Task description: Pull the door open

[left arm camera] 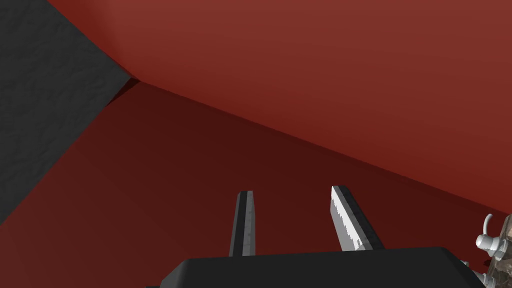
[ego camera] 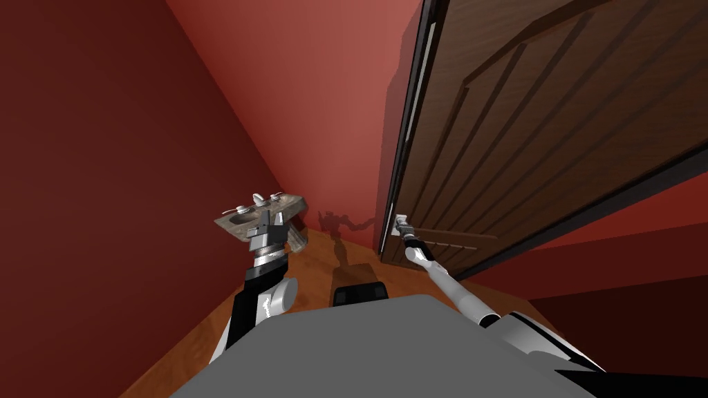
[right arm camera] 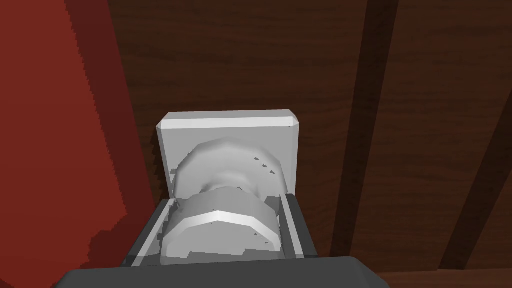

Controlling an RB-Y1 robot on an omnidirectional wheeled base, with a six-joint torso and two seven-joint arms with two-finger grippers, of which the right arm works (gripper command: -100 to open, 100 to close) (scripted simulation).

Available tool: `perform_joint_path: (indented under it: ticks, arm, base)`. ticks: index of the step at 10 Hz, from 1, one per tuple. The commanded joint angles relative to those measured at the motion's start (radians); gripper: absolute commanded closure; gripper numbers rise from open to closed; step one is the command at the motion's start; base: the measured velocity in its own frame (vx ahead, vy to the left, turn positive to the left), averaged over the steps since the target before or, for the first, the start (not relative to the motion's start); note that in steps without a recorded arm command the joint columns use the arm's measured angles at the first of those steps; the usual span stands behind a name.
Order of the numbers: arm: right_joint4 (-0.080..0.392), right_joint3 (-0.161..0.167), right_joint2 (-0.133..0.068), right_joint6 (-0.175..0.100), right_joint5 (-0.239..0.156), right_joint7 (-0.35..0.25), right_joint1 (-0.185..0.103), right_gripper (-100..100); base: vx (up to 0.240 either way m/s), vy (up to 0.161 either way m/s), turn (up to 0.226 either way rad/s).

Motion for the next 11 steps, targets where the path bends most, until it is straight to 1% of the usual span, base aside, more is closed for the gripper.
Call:
perform_joint_path:
  ticks: [1, 3, 4, 5, 7, 10, 11]
  arm:
    - [-0.014, 0.018, -0.013, -0.003, 0.002, -0.018, 0.004, 100]
    - [-0.025, 0.035, -0.026, -0.004, 0.003, -0.033, 0.011, 100]
    - [-0.019, 0.031, -0.022, -0.002, 0.002, -0.028, 0.011, 100]
    - [-0.029, 0.052, -0.036, -0.005, 0.007, -0.046, 0.021, 100]
    - [-0.041, 0.069, -0.053, -0.011, 0.011, -0.064, 0.028, 100]
    - [-0.068, 0.109, -0.09, -0.024, 0.022, -0.105, 0.045, 100]
    - [-0.074, 0.117, -0.098, -0.027, 0.024, -0.114, 0.048, 100]
  base:
    - [-0.234, -0.055, 0.11]
    - [-0.222, -0.047, 0.1]
    - [-0.093, -0.016, 0.028]
    - [-0.172, -0.025, 0.108]
    - [-0.241, -0.074, 0.131]
    - [-0.245, -0.093, 0.149]
    - [-0.248, -0.063, 0.139]
